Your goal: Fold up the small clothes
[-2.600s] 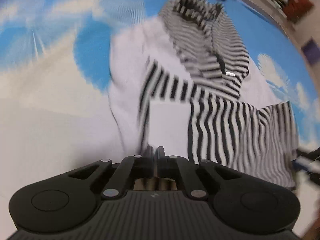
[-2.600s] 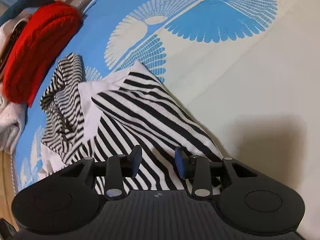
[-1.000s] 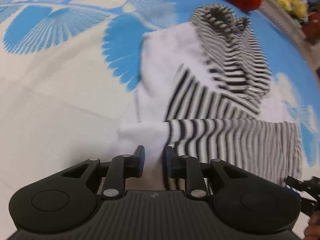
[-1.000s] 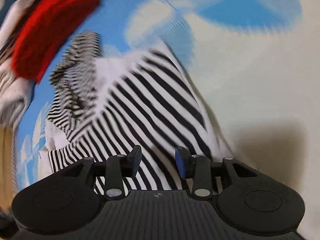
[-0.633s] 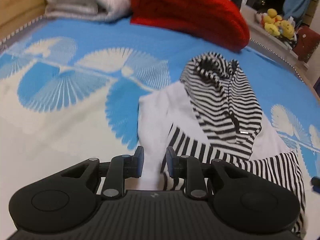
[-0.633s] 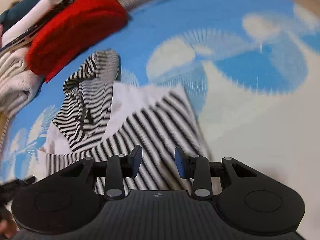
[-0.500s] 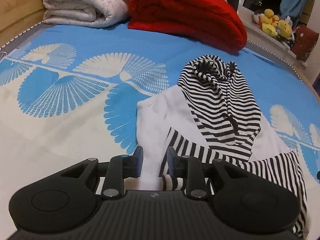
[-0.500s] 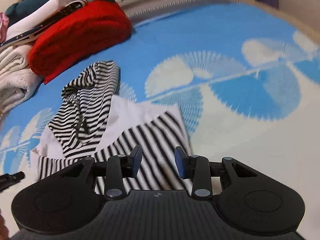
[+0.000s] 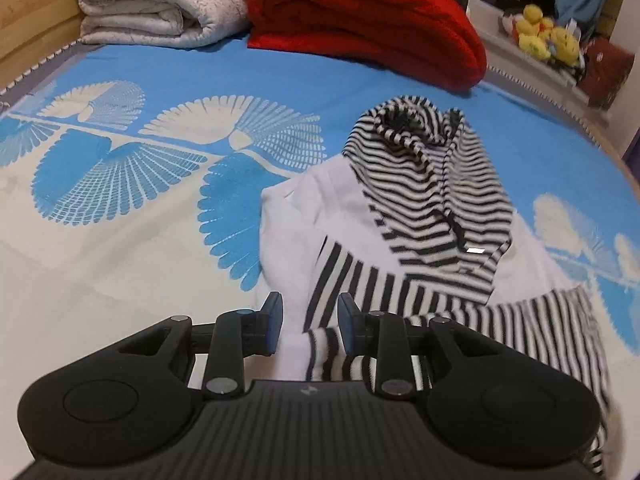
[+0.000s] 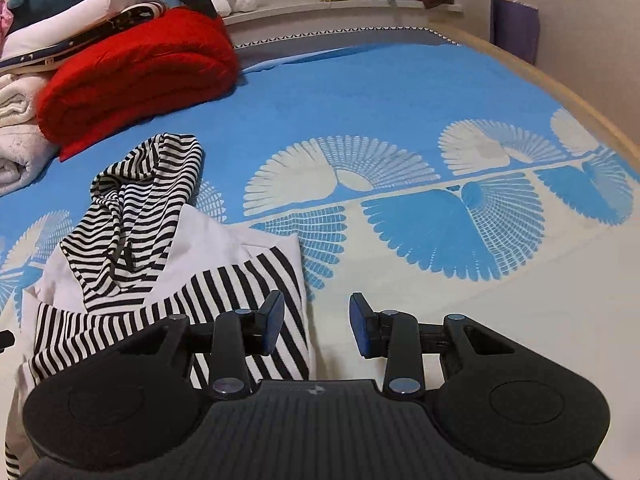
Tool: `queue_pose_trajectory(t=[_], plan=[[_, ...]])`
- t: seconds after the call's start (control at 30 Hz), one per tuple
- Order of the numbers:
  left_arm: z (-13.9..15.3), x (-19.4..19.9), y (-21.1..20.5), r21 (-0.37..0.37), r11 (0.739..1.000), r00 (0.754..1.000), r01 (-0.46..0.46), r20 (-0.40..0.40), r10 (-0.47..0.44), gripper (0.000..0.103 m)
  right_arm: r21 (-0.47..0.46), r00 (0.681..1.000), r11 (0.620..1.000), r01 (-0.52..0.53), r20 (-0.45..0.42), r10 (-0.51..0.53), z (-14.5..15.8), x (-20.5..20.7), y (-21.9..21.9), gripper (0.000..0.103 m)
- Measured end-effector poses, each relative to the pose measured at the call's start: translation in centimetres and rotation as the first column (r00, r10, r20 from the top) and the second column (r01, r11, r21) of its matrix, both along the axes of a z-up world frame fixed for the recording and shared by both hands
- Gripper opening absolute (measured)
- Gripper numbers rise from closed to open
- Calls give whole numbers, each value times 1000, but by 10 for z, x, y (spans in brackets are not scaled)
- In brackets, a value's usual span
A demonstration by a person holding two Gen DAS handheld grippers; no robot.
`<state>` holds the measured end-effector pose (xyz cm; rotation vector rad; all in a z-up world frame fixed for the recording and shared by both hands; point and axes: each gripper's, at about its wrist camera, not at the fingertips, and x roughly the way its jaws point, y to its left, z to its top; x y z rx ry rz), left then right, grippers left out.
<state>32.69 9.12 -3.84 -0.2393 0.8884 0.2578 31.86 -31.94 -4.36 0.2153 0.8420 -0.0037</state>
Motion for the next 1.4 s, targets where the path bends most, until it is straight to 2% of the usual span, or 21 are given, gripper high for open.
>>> queue_pose_trajectory(t=[0.2,0.33,0.4,0.47,0.6,0.7,0.8,0.87,1.07,1.2,1.27,1.33,1.4], plan=[[6,-3,-2,38,999,1000,11,18,-11,33,-22,1000,1000,-21,10,21,5,-9,-9,38],[19,-3,6,142,990,997,4,73,-14,33,-33,1000,999,-25,-2,25,4,-11,-16,38],[25,-3,10,173,985,996,-1,92,-15,30,-28,999,999,-32,-10,32,3,-12,-19,38],[31,-2,13,187,982,995,4,102,-24,21,-18,999,999,-42,-15,42,4,-13,-20,38],[39,12,16,166,986,995,27,88,-42,15,-2,999,999,-48,-11,48,6,-10,-23,38],[46,47,23,119,993,995,26,92,-37,14,-1,998,998,-56,-8,56,6,-6,-22,38],[49,95,26,148,988,994,35,98,-50,14,-49,998,997,-62,4,62,6,-1,-20,38],[46,133,32,128,991,995,47,80,-57,14,-58,998,997,-55,2,55,5,5,-21,38],[21,251,46,25,997,997,77,13,-77,14,-52,999,998,-45,-20,44,-3,16,-25,38],[0,313,51,-31,997,997,69,-16,-69,15,-59,998,997,-48,-42,45,-10,22,-22,38],[-11,340,52,-64,996,997,58,-40,-60,26,-62,997,997,-50,-56,46,-14,26,-20,38],[-21,364,53,-83,996,998,18,-56,-23,31,-66,997,996,-55,-57,51,-15,30,-17,38],[-33,381,51,-127,992,997,14,-76,-23,32,-74,997,995,-60,-56,56,-16,32,-15,38]])
